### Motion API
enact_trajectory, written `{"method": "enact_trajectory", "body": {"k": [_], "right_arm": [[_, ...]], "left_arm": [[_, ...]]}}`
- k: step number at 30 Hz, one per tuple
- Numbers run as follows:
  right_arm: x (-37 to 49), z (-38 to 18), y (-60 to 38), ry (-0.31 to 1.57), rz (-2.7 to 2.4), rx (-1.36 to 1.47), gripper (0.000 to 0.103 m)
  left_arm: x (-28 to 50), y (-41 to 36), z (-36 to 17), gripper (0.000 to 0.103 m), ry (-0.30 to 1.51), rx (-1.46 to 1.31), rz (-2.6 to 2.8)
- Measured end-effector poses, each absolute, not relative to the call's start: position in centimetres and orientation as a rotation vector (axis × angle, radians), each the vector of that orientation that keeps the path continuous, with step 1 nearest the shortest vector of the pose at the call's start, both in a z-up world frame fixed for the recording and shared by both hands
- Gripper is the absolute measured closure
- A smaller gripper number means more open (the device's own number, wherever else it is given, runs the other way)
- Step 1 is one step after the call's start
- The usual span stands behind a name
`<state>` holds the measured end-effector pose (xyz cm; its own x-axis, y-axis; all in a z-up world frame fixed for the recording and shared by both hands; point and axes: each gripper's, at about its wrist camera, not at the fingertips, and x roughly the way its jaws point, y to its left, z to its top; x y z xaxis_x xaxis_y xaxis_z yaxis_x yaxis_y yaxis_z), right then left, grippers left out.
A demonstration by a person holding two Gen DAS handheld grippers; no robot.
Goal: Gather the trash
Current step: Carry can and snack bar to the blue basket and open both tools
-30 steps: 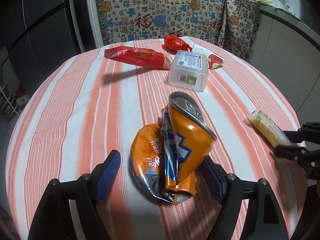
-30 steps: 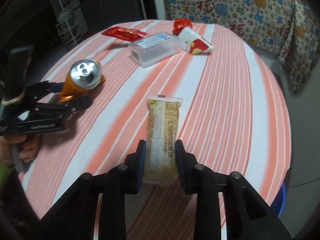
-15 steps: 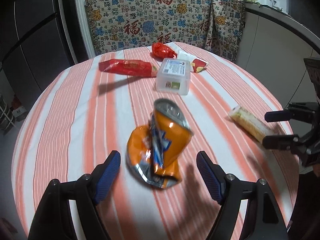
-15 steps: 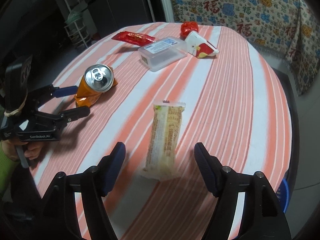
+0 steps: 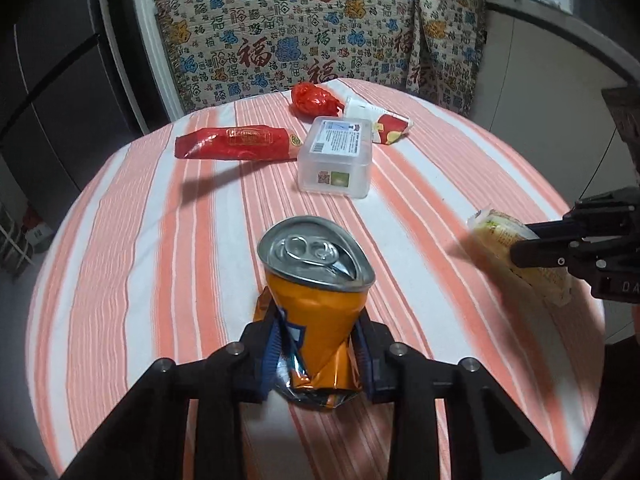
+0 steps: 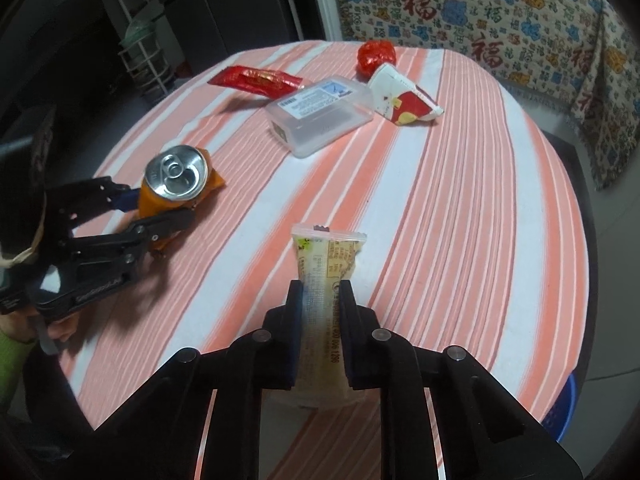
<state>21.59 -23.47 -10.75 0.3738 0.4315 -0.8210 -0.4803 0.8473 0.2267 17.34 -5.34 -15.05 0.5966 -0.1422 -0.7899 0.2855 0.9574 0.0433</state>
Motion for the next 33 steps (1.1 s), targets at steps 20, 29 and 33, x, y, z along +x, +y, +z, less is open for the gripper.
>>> {"method": "enact_trajectory", "body": {"k": [20,29,33], "right_arm": [[19.5,-8.0,-37.0,0.955,0.404,0.182,0.087],[18.6,-9.8,-48.3,0.988,0.167,0.221,0.087],[18.1,-12.4,-52.7,1.005,0.099,0.328,0.087]], "left_arm": [[15.4,-19.6,-12.6,0.071,0.904,0.082,-0.529],[15.7,-30.3,-13.4,0.071,0.944,0.103,-0.677],[15.7,-34.2,-14.6,0.071,0.984,0.109,-0.715]]}}
